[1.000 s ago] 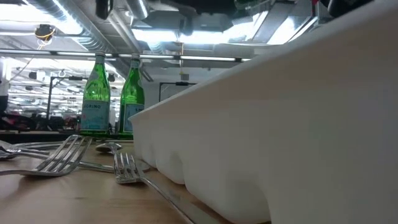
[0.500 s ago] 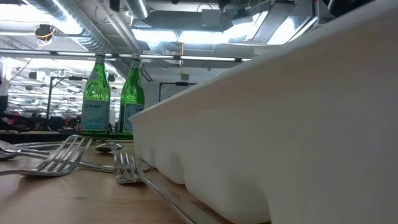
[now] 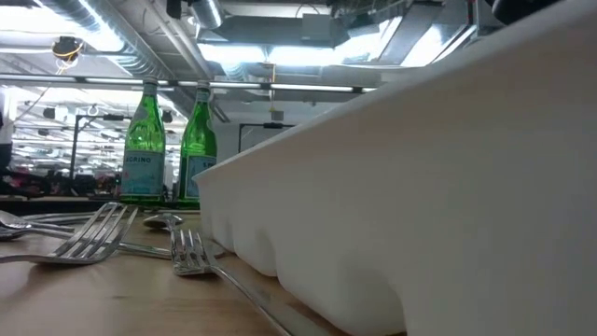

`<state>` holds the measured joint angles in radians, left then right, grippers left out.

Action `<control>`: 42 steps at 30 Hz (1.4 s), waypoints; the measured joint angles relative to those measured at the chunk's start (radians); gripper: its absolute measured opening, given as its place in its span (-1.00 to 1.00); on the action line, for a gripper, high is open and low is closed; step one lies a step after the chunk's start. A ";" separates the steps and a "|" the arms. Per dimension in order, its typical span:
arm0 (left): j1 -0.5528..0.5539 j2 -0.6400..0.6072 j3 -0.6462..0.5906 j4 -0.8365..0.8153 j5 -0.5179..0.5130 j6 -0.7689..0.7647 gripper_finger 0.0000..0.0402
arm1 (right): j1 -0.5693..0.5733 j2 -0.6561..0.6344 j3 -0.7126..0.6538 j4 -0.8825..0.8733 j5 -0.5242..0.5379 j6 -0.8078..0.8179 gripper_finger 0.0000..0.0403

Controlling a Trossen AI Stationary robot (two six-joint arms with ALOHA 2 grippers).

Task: Sort silverware
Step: Put the silver spoon into the white silverware tray

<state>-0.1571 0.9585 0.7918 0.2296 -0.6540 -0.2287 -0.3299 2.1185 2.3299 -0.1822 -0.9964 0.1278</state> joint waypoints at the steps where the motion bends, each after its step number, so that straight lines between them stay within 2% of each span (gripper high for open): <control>1: 0.000 0.000 0.000 0.001 0.000 0.000 0.15 | 0.003 0.000 0.000 -0.001 0.014 -0.012 -0.95; 13: 0.001 0.000 0.000 0.191 -0.001 0.209 0.16 | 0.032 0.000 0.000 -0.002 0.038 -0.122 -0.95; 20: 0.001 0.001 0.000 0.220 0.000 0.210 0.13 | 0.049 0.000 0.000 -0.002 0.063 -0.141 -0.95; 25: 0.001 0.000 0.000 0.224 0.000 0.211 -0.12 | 0.049 0.000 0.000 -0.003 0.065 -0.159 -0.95; 35: 0.001 0.000 0.000 0.223 0.000 0.207 -0.88 | 0.048 0.000 0.000 -0.010 0.137 -0.163 -0.95; 37: 0.001 0.000 0.000 0.223 -0.002 0.206 -0.94 | 0.048 0.000 0.000 -0.010 0.144 -0.162 -0.95; 42: 0.001 -0.001 0.000 0.223 -0.003 0.189 -0.94 | 0.048 0.000 0.000 -0.015 0.172 -0.162 -0.95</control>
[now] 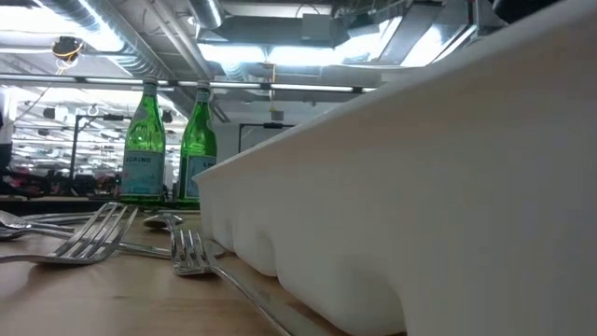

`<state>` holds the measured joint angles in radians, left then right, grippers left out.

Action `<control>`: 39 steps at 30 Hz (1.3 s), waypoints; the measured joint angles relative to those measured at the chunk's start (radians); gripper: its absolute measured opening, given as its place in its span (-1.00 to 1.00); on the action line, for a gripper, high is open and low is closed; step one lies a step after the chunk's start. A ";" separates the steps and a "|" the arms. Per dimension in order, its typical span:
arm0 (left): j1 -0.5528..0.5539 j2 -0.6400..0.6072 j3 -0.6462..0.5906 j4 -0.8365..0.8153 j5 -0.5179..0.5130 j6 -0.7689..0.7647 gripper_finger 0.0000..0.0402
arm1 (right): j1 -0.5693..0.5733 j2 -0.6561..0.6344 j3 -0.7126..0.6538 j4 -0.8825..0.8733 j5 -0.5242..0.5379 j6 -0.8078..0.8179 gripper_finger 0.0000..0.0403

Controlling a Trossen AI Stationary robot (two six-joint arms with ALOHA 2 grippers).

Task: Sort silverware
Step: Put the silver spoon into the white silverware tray

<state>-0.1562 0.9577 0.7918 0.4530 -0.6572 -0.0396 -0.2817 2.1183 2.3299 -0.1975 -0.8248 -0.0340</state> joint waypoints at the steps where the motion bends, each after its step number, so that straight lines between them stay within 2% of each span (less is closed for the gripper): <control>1: 0.000 0.000 0.000 0.000 -0.001 -0.012 -0.95 | 0.000 0.000 0.000 -0.002 0.003 0.000 -0.95; 7: 0.000 0.000 0.000 -0.004 0.000 -0.105 -0.96 | 0.000 -0.001 0.000 -0.019 0.007 0.002 -0.95; 14: -0.001 0.000 -0.001 -0.004 0.004 -0.294 -0.98 | 0.000 -0.001 0.000 -0.025 0.012 0.001 -0.95; 25: 0.000 0.000 -0.001 -0.031 0.002 -0.383 -0.99 | 0.000 -0.001 0.000 -0.053 0.030 0.004 -0.95; 29: 0.000 -0.001 0.000 -0.056 0.002 -0.438 -0.99 | 0.000 -0.001 0.000 -0.063 0.030 0.050 -0.95; 35: 0.000 0.001 -0.001 -0.127 0.006 -0.510 -0.99 | 0.001 -0.001 0.000 -0.180 0.032 0.056 -0.95; 39: -0.001 0.002 -0.001 -0.219 0.013 -0.612 -0.99 | 0.001 -0.001 0.000 -0.276 0.036 0.057 -0.95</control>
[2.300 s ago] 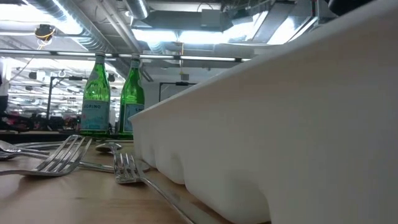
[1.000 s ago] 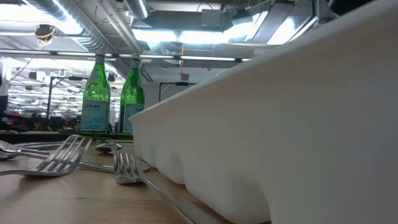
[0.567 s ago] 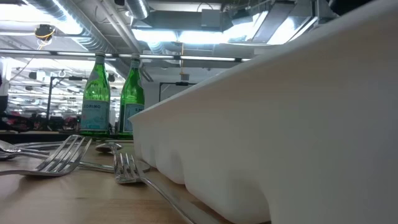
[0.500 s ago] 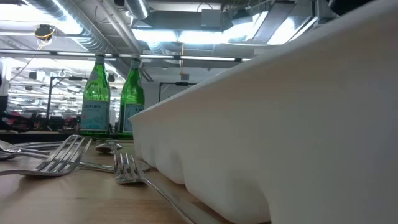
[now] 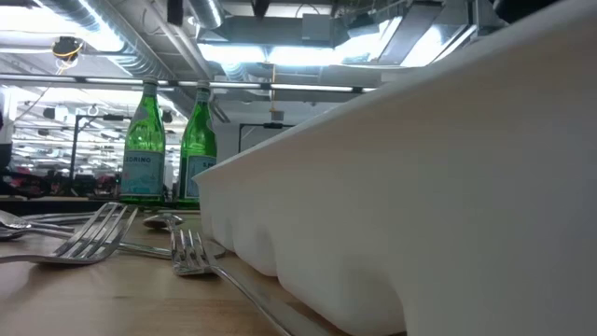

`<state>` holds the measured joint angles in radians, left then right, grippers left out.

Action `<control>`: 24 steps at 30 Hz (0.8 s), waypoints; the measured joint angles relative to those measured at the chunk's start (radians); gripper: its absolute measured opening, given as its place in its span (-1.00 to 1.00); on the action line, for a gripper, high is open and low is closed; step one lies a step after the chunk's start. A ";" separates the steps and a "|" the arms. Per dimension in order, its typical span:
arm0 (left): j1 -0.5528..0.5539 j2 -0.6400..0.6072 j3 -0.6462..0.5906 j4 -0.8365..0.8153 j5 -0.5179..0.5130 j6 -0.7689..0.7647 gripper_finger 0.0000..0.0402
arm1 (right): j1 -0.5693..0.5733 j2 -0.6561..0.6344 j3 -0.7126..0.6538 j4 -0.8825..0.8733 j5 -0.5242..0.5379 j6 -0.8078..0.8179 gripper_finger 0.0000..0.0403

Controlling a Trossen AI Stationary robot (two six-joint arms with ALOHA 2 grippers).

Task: Sort silverware
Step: Put the silver spoon into the white silverware tray

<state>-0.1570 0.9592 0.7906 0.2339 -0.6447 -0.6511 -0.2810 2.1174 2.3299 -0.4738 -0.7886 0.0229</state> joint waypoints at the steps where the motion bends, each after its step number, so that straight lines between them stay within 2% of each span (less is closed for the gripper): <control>1: 0.000 0.000 0.000 -0.025 0.004 -0.029 -1.00 | 0.000 0.000 0.000 -0.021 0.001 0.004 -0.95; 5: -0.001 0.000 0.000 -0.100 0.024 -0.123 -1.00 | 0.000 0.000 0.000 -0.089 0.004 0.042 -0.95; 11: -0.009 0.000 0.000 -0.162 0.043 -0.181 -1.00 | 0.001 0.000 0.000 -0.180 0.044 0.053 -0.95; 21: -0.009 -0.001 0.001 -0.196 0.064 -0.211 -1.00 | 0.013 0.001 0.000 -0.191 0.047 0.054 -0.95; 24: -0.009 -0.001 0.001 -0.198 0.065 -0.219 -1.00 | 0.013 0.001 0.000 -0.192 0.046 0.054 -0.88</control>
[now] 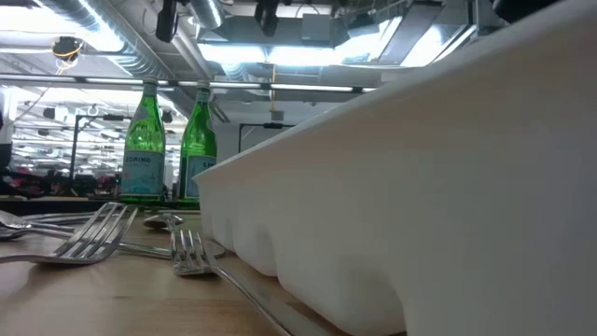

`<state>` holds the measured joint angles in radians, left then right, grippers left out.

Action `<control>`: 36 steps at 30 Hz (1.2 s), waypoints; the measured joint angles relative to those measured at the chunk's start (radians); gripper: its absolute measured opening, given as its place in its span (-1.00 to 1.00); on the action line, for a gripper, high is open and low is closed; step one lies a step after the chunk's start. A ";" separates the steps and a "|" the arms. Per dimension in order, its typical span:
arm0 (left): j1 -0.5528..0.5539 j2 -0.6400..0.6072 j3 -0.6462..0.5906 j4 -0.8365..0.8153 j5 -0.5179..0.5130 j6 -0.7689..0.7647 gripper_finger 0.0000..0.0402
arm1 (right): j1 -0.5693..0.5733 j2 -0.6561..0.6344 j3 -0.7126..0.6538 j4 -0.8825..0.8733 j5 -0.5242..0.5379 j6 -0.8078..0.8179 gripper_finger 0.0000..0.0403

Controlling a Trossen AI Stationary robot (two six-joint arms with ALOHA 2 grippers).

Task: Sort silverware
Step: Put the silver spoon into the white silverware tray

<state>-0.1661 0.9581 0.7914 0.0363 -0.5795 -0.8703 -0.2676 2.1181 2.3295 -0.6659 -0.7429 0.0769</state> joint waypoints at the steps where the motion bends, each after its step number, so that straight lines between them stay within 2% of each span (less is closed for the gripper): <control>1: 0.000 -0.001 0.000 -0.001 0.000 -0.006 -1.00 | -0.001 0.000 0.000 0.000 0.000 0.000 -0.83; 6: 0.000 -0.001 0.000 -0.005 0.015 -0.023 -1.00 | -0.001 0.000 0.000 0.001 0.016 0.000 -0.60; 10: 0.000 -0.001 0.000 -0.005 0.029 -0.050 -1.00 | -0.004 0.000 0.000 0.002 0.018 0.000 -0.53; 16: 0.000 -0.001 0.000 -0.005 0.050 -0.079 -1.00 | -0.023 0.000 0.000 -0.049 0.007 0.009 -0.55; 28: 0.000 0.000 0.000 -0.054 0.053 -0.103 -1.00 | -0.055 0.000 0.000 -0.352 -0.036 -0.067 -0.54; 32: 0.000 0.017 0.000 -0.049 0.083 -0.105 -1.00 | -0.072 -0.004 0.000 -0.457 -0.029 -0.111 -0.54; 36: -0.005 0.090 0.001 -0.043 0.142 -0.142 -1.00 | -0.102 -0.036 0.000 -0.536 0.023 -0.146 -0.54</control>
<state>-0.1712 1.0481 0.7921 -0.0069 -0.4375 -1.0127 -0.3699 2.0824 2.3295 -1.2022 -0.7200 -0.0691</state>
